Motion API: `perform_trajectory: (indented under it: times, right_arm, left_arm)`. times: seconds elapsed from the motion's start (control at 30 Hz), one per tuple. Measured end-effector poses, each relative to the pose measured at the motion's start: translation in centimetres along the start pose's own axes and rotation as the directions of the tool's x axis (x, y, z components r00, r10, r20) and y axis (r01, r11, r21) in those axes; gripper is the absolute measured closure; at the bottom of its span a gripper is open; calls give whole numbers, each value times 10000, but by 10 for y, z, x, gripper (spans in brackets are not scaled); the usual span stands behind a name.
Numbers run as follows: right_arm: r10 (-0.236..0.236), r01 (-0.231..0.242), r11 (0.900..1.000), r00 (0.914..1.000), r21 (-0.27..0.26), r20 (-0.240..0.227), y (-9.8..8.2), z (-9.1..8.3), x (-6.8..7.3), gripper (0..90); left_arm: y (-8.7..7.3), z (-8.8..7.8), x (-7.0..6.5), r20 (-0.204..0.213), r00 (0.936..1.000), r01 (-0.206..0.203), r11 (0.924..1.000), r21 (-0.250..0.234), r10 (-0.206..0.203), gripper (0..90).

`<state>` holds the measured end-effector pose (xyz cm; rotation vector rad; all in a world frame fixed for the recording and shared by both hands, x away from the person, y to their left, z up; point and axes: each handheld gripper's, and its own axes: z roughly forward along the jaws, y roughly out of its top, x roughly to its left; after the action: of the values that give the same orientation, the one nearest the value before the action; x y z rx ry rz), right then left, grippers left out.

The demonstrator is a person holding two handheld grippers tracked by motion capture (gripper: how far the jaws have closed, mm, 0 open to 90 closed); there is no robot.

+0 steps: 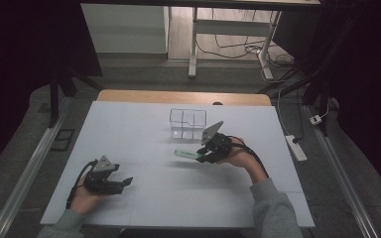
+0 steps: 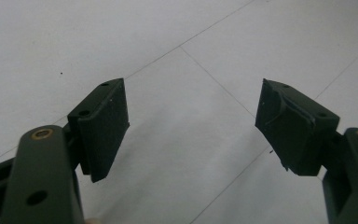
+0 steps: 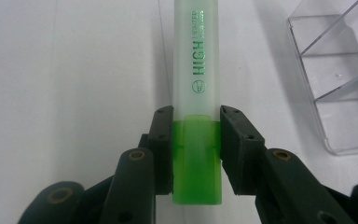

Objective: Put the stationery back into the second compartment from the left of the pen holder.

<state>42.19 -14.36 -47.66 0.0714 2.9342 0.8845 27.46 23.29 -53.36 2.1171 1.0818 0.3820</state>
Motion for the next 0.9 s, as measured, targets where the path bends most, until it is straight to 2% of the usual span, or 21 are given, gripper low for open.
perform_trajectory:
  times: [0.37, 0.73, 0.9]
  right_arm:
    - [855, -816, 9952, 9936, -536, 736, -7, -14, 18, 662]
    - [1726, -1653, 9833, 9797, -760, 1020, -13, -21, 43, 662]
    - [1779, -1717, 9830, 9786, -656, 1030, -16, -22, 55, 662]
  left_arm:
    - [2, 1, 3, -30, 10000, 20, 10000, -48, -20, 250]
    - [5, 3, 3, 6, 10000, -74, 9999, -99, 74, 252]
    - [7, 4, 3, 32, 9999, -121, 9999, -120, 121, 252]
